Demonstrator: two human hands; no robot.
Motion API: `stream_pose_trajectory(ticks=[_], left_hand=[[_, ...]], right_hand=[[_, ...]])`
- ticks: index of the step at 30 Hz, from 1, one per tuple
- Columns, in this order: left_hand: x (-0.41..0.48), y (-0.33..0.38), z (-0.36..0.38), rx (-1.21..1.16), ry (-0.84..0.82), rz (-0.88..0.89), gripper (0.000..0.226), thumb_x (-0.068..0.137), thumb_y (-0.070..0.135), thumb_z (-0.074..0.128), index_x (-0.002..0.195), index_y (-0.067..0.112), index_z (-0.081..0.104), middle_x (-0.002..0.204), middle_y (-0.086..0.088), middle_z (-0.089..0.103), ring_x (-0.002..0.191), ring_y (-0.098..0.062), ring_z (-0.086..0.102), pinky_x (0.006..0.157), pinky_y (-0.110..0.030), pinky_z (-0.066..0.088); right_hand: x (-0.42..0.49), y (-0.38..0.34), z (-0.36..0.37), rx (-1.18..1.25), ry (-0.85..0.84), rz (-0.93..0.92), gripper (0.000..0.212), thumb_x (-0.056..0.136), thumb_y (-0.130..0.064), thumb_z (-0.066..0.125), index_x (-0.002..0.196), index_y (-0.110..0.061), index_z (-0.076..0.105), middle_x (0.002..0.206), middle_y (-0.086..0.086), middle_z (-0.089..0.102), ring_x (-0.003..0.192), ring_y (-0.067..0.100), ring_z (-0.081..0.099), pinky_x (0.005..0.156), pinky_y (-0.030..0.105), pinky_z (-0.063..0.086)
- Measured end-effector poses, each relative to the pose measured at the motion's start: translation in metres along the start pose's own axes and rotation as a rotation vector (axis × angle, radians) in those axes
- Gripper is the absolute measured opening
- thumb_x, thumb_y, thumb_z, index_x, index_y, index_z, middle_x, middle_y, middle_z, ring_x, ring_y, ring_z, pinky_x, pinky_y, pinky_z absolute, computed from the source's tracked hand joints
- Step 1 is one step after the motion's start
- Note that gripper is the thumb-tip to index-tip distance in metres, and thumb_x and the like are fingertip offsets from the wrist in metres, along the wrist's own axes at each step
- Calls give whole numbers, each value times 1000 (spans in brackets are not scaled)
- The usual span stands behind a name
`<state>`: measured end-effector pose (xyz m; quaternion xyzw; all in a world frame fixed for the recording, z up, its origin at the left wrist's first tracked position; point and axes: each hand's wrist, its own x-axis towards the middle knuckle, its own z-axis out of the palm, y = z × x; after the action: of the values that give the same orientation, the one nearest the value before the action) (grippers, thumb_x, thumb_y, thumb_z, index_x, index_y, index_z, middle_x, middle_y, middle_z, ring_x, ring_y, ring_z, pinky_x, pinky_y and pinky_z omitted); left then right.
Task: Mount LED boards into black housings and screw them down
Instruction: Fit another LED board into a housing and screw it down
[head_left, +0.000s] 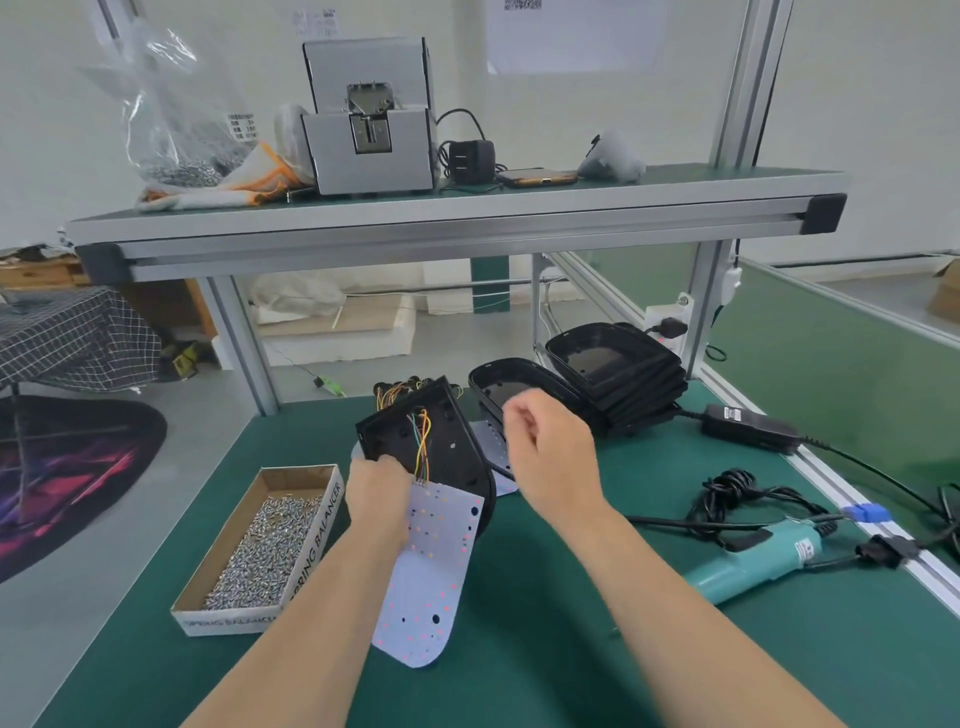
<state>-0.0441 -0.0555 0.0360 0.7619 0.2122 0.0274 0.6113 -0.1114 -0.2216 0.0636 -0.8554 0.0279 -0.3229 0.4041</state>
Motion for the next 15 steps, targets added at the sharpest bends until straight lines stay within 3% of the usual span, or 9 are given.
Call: stream_pose_trajectory(ticks=[2, 5, 7, 10, 12, 14, 15], left_hand=[[-8, 5, 3, 66, 17, 50, 36, 104, 14, 37, 133, -6, 45, 128, -31, 55, 116, -45, 56, 88, -44, 45], [-19, 14, 8, 124, 56, 87, 37, 106, 22, 34, 135, 0, 41, 128, -27, 56, 113, -42, 56, 89, -46, 46], [-29, 19, 12, 150, 73, 152, 25, 106, 24, 35, 119, 5, 44, 116, -24, 59, 99, -38, 57, 83, -46, 46], [-45, 23, 15, 227, 115, 323, 11, 105, 23, 36, 101, 14, 35, 85, -9, 53, 82, -31, 48, 70, -40, 38], [-54, 20, 16, 237, 113, 431, 8, 105, 20, 37, 100, 16, 33, 73, 1, 46, 75, -30, 47, 65, -38, 35], [-58, 18, 17, 213, 77, 502, 3, 104, 18, 39, 106, 17, 37, 76, 3, 51, 73, -30, 50, 63, -37, 36], [-59, 18, 17, 199, 46, 514, 11, 103, 16, 41, 113, 18, 41, 81, 2, 56, 75, -29, 53, 64, -37, 39]], right_hand=[[3, -26, 6, 108, -49, 7, 18, 89, -42, 57, 88, -25, 62, 73, -16, 63, 71, 7, 58, 72, 30, 51], [13, -43, 16, 90, -214, 152, 54, 75, -70, 61, 109, -28, 61, 76, -13, 66, 83, 5, 61, 76, 29, 49], [21, -45, 24, -13, -271, 182, 64, 77, -64, 67, 125, -24, 54, 95, -6, 67, 97, 17, 60, 77, 32, 43], [31, -43, 31, -133, -178, 187, 49, 86, -41, 73, 122, -13, 55, 111, 9, 67, 108, 31, 59, 81, 34, 43], [33, -41, 29, -158, -110, 163, 37, 89, -30, 72, 116, -9, 60, 113, 13, 67, 109, 34, 60, 87, 37, 48], [33, -38, 26, -161, -84, 122, 28, 91, -24, 70, 112, -7, 63, 110, 14, 69, 106, 34, 61, 90, 41, 51], [33, -35, 24, -165, -81, 100, 24, 92, -22, 70, 109, -7, 65, 108, 14, 70, 104, 34, 62, 89, 42, 51]])
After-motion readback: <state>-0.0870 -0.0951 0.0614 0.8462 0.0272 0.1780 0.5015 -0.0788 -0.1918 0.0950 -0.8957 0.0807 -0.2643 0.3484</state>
